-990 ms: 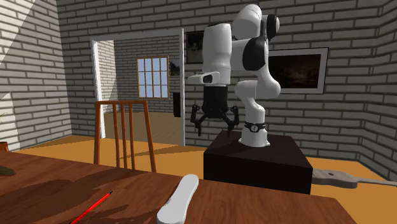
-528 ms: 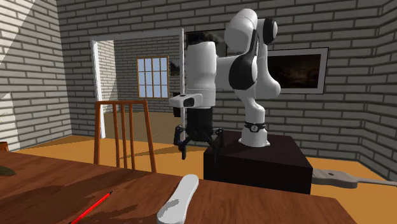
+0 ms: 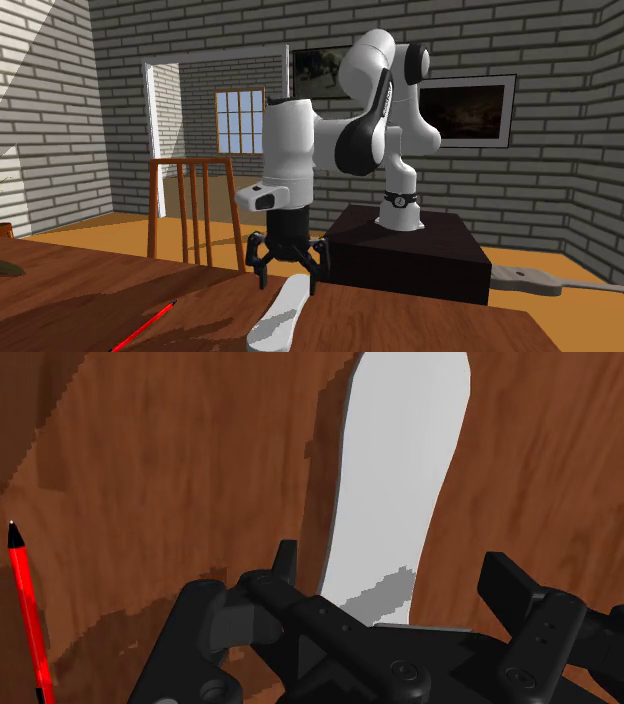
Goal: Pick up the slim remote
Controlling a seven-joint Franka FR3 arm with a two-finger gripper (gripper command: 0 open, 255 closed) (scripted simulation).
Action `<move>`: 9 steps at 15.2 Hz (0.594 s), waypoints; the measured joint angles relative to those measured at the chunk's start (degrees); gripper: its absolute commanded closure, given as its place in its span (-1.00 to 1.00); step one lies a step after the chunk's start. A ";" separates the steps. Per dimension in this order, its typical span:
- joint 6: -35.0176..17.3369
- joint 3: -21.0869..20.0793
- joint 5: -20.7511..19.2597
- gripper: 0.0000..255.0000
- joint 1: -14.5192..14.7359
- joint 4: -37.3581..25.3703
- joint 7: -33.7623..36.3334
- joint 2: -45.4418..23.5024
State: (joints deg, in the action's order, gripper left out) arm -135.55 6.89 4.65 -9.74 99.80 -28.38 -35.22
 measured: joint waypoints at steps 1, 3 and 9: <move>-0.47 -0.08 0.09 -1.00 -0.07 -0.29 -0.06 -0.76; -1.54 -0.18 0.24 -1.00 -0.21 -0.31 -0.19 -1.86; -2.66 -0.31 0.42 1.00 -0.34 -0.58 -0.28 -3.18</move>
State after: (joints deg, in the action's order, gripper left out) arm -138.21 6.58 5.07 -10.08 99.22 -28.65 -38.40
